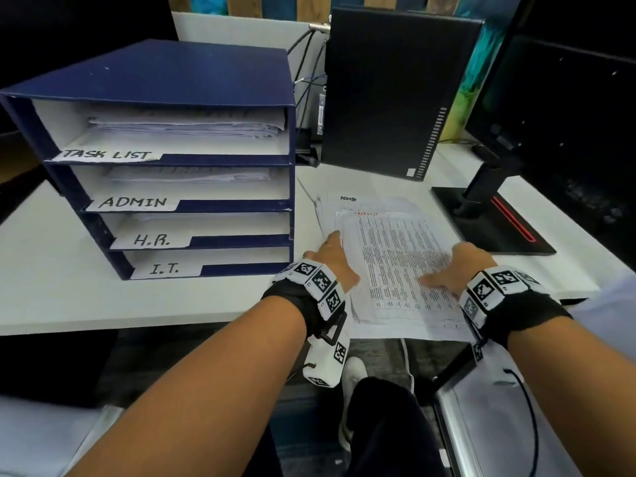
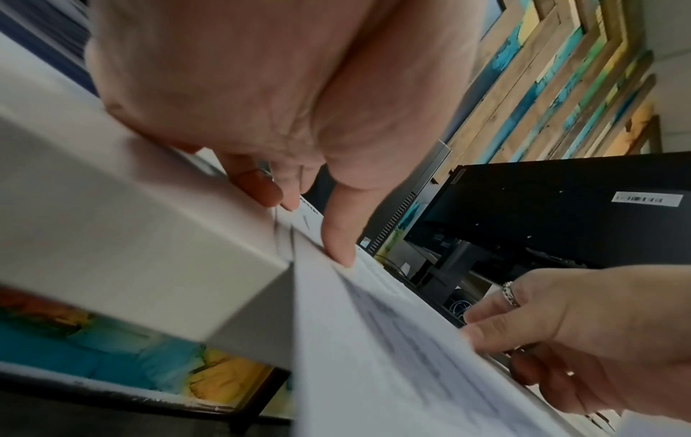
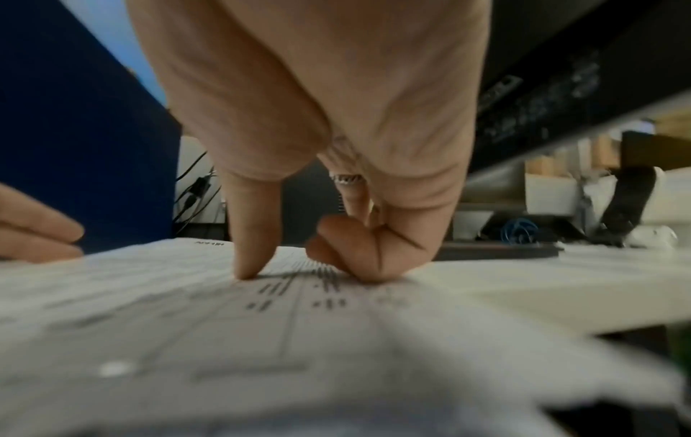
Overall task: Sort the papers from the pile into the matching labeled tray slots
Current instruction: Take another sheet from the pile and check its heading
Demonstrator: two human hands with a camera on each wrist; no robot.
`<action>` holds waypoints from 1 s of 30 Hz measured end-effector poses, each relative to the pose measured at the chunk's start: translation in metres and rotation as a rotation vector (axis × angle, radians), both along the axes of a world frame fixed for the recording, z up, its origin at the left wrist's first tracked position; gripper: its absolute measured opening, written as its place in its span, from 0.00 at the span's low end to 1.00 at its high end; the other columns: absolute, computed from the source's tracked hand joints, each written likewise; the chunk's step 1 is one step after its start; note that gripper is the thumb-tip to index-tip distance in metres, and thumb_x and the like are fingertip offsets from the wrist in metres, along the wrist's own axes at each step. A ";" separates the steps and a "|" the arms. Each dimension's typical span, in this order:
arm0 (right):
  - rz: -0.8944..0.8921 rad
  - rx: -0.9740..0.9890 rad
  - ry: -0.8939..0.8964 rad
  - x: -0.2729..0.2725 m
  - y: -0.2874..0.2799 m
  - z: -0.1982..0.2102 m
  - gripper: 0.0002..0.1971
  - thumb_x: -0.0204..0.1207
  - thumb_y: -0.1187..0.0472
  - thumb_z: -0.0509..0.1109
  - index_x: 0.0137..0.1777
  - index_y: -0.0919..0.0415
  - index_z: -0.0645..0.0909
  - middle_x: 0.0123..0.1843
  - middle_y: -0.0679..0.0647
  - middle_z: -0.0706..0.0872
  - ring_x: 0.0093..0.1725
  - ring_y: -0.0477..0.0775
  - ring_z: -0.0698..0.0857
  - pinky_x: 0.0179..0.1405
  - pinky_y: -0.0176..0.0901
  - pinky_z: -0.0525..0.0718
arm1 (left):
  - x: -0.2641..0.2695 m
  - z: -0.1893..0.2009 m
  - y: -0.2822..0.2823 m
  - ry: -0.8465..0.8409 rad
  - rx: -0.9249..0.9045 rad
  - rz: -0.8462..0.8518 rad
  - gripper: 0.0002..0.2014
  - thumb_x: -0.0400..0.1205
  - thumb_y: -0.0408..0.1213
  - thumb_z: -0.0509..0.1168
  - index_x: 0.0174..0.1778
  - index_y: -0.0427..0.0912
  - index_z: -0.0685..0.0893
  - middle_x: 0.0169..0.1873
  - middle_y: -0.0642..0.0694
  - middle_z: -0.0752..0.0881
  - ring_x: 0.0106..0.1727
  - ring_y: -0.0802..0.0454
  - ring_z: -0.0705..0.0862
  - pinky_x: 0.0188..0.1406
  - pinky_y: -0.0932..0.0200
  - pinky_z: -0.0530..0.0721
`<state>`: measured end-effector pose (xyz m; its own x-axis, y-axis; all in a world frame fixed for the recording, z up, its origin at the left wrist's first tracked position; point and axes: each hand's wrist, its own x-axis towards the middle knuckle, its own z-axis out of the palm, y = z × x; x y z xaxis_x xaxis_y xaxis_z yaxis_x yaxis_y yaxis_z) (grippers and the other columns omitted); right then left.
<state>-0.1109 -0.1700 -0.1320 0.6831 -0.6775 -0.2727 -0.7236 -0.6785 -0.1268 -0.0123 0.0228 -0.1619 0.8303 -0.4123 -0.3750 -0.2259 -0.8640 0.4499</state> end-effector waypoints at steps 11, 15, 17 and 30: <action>-0.255 0.100 -0.137 -0.007 -0.017 -0.002 0.27 0.67 0.53 0.86 0.55 0.70 0.78 0.43 0.62 0.84 0.40 0.61 0.83 0.36 0.47 0.80 | 0.002 -0.022 -0.001 -0.104 -0.073 -0.024 0.57 0.71 0.65 0.71 0.86 0.50 0.43 0.84 0.49 0.57 0.82 0.38 0.61 0.80 0.40 0.62; -0.399 -0.010 -0.357 -0.021 -0.039 0.010 0.13 0.75 0.67 0.74 0.56 0.72 0.81 0.49 0.70 0.86 0.42 0.68 0.85 0.40 0.53 0.83 | 0.004 -0.026 -0.003 -0.134 -0.087 -0.014 0.43 0.81 0.61 0.62 0.87 0.50 0.47 0.85 0.51 0.57 0.82 0.41 0.62 0.79 0.44 0.61; -0.427 -0.074 -0.405 -0.031 -0.046 0.017 0.08 0.76 0.70 0.70 0.53 0.73 0.80 0.47 0.71 0.84 0.41 0.69 0.84 0.39 0.55 0.82 | 0.004 -0.028 -0.003 -0.148 -0.101 -0.010 0.39 0.84 0.56 0.61 0.86 0.50 0.49 0.84 0.51 0.58 0.81 0.43 0.63 0.78 0.47 0.61; -0.254 0.156 -0.243 -0.024 -0.019 0.007 0.08 0.75 0.66 0.77 0.51 0.67 0.84 0.39 0.60 0.85 0.36 0.58 0.84 0.29 0.43 0.78 | 0.004 -0.027 -0.006 -0.169 -0.043 -0.008 0.44 0.81 0.56 0.66 0.86 0.48 0.48 0.85 0.49 0.56 0.81 0.40 0.63 0.76 0.46 0.63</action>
<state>-0.1352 -0.1895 -0.1252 0.5559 -0.7970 -0.2362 -0.8024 -0.4402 -0.4029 -0.0079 0.0172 -0.1891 0.8767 -0.4317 -0.2121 -0.3082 -0.8427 0.4415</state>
